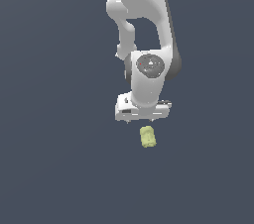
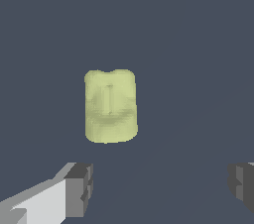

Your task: Pick up the object and move it to a goal position.

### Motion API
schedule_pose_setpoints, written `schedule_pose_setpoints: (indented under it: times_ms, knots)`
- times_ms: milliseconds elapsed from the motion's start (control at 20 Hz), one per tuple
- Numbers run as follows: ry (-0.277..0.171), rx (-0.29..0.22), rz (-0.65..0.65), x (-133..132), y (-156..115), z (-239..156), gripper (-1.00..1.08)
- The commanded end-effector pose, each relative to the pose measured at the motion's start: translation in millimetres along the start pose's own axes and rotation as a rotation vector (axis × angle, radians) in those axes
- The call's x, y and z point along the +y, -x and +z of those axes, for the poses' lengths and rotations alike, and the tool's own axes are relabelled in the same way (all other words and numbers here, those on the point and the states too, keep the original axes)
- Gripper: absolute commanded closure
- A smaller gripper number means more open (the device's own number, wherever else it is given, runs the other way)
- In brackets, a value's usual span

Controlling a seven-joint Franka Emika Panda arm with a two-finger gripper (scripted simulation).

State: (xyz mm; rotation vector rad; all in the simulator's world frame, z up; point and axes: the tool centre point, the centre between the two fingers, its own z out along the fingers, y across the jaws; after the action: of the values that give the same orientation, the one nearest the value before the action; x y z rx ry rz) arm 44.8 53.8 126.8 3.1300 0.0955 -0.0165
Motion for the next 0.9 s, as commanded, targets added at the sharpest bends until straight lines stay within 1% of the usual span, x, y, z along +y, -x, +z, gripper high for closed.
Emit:
schedule_pose_setpoints:
  times_ms: [0, 400, 850]
  knots:
    - [-0.002, 0.003, -0.012, -10.9, -10.9, 10.2, -0.92]
    - [-0.008, 0.010, -0.036, -34.2, -31.7, 32.8, -0.92]
    - [-0.009, 0.010, -0.041, -39.1, -34.9, 39.3, -0.92]
